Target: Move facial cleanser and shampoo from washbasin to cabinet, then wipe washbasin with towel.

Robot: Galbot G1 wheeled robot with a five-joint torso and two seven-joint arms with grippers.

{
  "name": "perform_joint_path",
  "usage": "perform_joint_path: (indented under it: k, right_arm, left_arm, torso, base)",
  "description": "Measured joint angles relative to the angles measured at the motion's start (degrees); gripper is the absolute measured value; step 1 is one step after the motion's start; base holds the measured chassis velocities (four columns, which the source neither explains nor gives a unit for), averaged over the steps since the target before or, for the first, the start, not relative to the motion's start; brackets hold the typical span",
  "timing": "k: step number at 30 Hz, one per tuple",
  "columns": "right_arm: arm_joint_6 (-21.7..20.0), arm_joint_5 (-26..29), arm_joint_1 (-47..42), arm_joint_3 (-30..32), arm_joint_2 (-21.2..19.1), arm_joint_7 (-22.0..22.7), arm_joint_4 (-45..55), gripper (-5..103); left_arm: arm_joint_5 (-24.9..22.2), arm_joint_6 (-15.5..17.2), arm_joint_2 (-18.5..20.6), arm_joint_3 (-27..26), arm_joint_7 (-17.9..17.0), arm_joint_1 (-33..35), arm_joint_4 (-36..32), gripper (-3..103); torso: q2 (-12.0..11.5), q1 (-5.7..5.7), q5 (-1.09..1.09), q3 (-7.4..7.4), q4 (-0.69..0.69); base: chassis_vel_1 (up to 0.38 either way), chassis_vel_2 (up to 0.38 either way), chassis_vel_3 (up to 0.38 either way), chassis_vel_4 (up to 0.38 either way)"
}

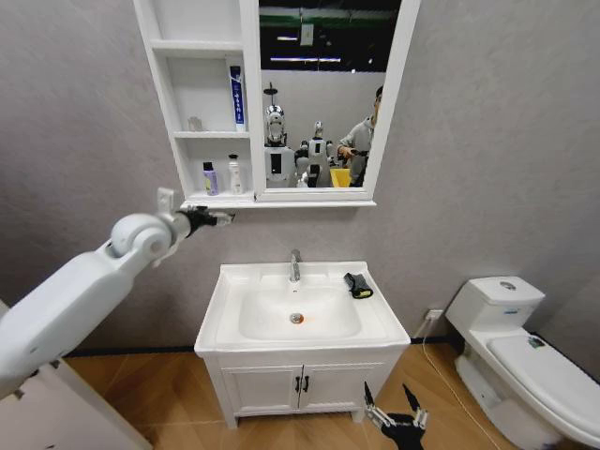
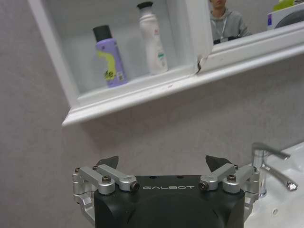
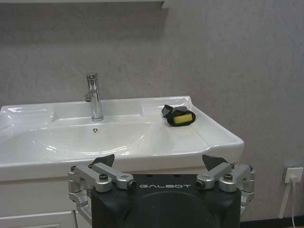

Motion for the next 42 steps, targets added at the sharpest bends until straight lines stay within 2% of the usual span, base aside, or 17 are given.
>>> perform_joint_path:
  k: [4, 5, 7, 8, 10, 11, 13, 14, 16, 17, 18, 19, 20, 25, 26, 30, 42]
  right_arm:
    - [-0.45, -1.3, 0.04, 0.45, 1.03, 1.18, -0.25, 100]
    - [-0.45, -1.3, 0.04, 0.45, 1.03, 1.18, -0.25, 100]
    - [-0.72, -1.29, -0.8, 0.99, 1.31, 2.32, 0.14, 100]
    - [-0.72, -1.29, -0.8, 0.99, 1.31, 2.32, 0.14, 100]
    - [-1.12, -0.76, -0.26, 1.44, 0.9, 2.36, 0.53, 100]
    - [-1.12, -0.76, -0.26, 1.44, 0.9, 2.36, 0.53, 100]
    - [-1.97, -0.01, 0.52, 1.46, 0.34, 2.25, 0.79, 100]
    - [-1.97, -0.01, 0.52, 1.46, 0.34, 2.25, 0.79, 100]
    - [-2.69, 0.23, 1.22, 1.36, -0.79, 2.22, 1.24, 100]
    - [-2.69, 0.23, 1.22, 1.36, -0.79, 2.22, 1.24, 100]
    - [-3.14, 0.34, 1.67, 1.33, -1.28, 2.07, 1.52, 100]
    - [-3.14, 0.34, 1.67, 1.33, -1.28, 2.07, 1.52, 100]
    - [-3.67, 0.45, 2.14, 1.29, -1.77, 1.93, 1.76, 100]
    - [-10.39, 2.93, 4.92, 1.02, -6.99, 3.24, 3.74, 100]
    - [-10.39, 2.93, 4.92, 1.02, -6.99, 3.24, 3.74, 100]
    - [-12.44, 6.81, 6.37, 1.8, -9.58, 1.57, 7.18, 100]
    - [-10.27, 6.53, 4.0, 2.43, -8.6, 0.23, 12.04, 100]
  left_arm:
    - [6.27, -1.56, -0.38, -12.35, 1.79, 16.6, -3.52, 100]
    - [6.27, -1.56, -0.38, -12.35, 1.79, 16.6, -3.52, 100]
    - [13.16, -3.19, -3.8, -20.57, 2.7, 29.43, -6.75, 100]
    - [13.16, -3.19, -3.8, -20.57, 2.7, 29.43, -6.75, 100]
    - [18.89, -7.57, -10.49, -32.61, 1.63, 46.33, -11.25, 100]
    - [18.89, -7.57, -10.49, -32.61, 1.63, 46.33, -11.25, 100]
    - [24.92, -12.64, -18.98, -40.75, 3.09, 59.32, -14.94, 100]
    - [24.92, -12.64, -18.98, -40.75, 3.09, 59.32, -14.94, 100]
    - [29.56, -16.31, -27.49, -45.53, 5.39, 67.91, -17.38, 100]
    - [29.56, -16.31, -27.49, -45.53, 5.39, 67.91, -17.38, 100]
    - [30.9, -17.61, -31.68, -47.8, 6.55, 71.55, -18.78, 100]
    - [30.9, -17.61, -31.68, -47.8, 6.55, 71.55, -18.78, 100]
    - [30.93, -17.93, -34.44, -48.95, 6.99, 73.55, -20.1, 100]
    - [31.25, -18.15, -44.02, -49.44, 9.12, 77.94, -24.64, 100]
    - [31.25, -18.15, -44.02, -49.44, 9.12, 77.94, -24.64, 100]
    - [36.58, -20.38, -50.09, -46.81, 11.53, 79.78, -25.2, 100]
    - [37.62, -20.87, -51.41, -44.98, 11.8, 79.71, -25.23, 100]
  torso:
    - [0.0, -0.01, 0.07, -0.01, 0.02]
    - [0.0, -0.01, 0.07, -0.01, 0.02]
    - [-0.01, 0.01, 0.0, 0.01, -0.12]
    - [-0.01, 0.01, 0.0, 0.01, -0.12]
    - [-0.01, 0.01, 0.03, 0.0, -0.03]
    - [-0.01, 0.01, 0.03, 0.0, -0.03]
    - [0.0, 0.0, 0.05, -0.01, 0.0]
    - [0.0, 0.0, 0.05, -0.01, 0.0]
    - [0.0, 0.0, 0.03, -0.01, 0.01]
    - [0.0, 0.0, 0.03, -0.01, 0.01]
    - [0.0, 0.0, 0.05, -0.01, 0.01]
    - [0.0, 0.0, 0.05, -0.01, 0.01]
    - [0.0, -0.01, 0.06, 0.0, 0.01]
    - [0.0, 0.0, 0.07, 0.0, -0.02]
    - [0.0, 0.0, 0.07, 0.0, -0.02]
    - [0.0, 0.01, 0.06, 0.01, -0.01]
    - [0.0, 0.01, 0.04, 0.0, -0.02]
  base:
    - [0.0, 0.0, 0.0, 0.0]
    - [0.0, 0.0, 0.0, 0.0]
    - [0.0, 0.0, 0.0, 0.0]
    - [0.0, 0.0, 0.0, 0.0]
    - [0.0, 0.0, 0.0, 0.0]
    - [0.0, 0.0, 0.0, 0.0]
    - [0.0, 0.0, 0.0, 0.0]
    - [0.0, 0.0, 0.0, 0.0]
    - [0.0, 0.0, 0.0, 0.0]
    - [0.0, 0.0, 0.0, 0.0]
    - [0.0, 0.0, 0.0, 0.0]
    - [0.0, 0.0, 0.0, 0.0]
    - [0.0, 0.0, 0.0, 0.0]
    - [0.0, 0.0, 0.0, 0.0]
    - [0.0, 0.0, 0.0, 0.0]
    - [0.0, 0.0, 0.0, 0.0]
    - [0.0, 0.0, 0.0, 0.0]
